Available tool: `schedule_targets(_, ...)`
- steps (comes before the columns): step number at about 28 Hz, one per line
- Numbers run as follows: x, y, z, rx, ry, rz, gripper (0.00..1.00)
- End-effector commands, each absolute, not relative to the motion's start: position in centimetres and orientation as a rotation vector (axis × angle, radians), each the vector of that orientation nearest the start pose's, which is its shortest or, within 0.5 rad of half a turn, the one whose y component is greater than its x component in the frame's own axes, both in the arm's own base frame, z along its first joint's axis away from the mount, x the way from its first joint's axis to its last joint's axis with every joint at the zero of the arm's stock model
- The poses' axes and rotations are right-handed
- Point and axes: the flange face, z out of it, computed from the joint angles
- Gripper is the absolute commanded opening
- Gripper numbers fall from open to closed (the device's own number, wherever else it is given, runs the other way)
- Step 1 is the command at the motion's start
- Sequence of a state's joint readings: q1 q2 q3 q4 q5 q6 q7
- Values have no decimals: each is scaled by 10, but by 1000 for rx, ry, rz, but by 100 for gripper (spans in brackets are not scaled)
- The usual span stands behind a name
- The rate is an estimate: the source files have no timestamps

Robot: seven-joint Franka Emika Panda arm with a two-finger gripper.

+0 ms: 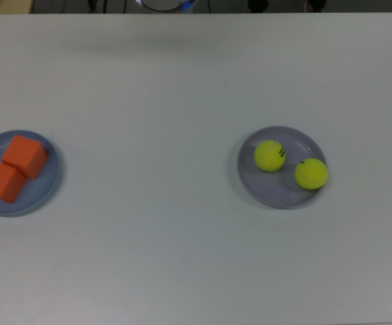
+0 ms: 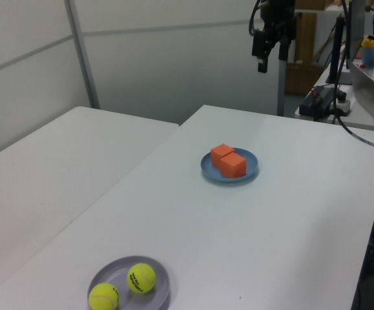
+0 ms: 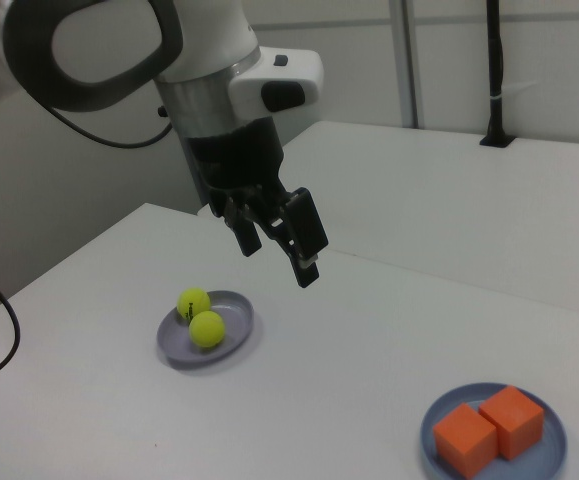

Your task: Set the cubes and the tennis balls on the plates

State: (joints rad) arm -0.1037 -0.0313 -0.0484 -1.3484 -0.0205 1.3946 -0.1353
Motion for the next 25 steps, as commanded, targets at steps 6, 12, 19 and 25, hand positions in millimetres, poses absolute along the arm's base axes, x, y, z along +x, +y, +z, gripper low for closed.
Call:
schedule_targets(6, 498, -81, 735, -3144, 23, -111, 100)
schedule_targets(12, 499, -82, 733, -3145, 24, -108, 100)
schedule_targets(19, 498, -90, 734, -3146, 48, -113, 100)
schedule_targets(25, 497, -97, 735, -3145, 71, -121, 100)
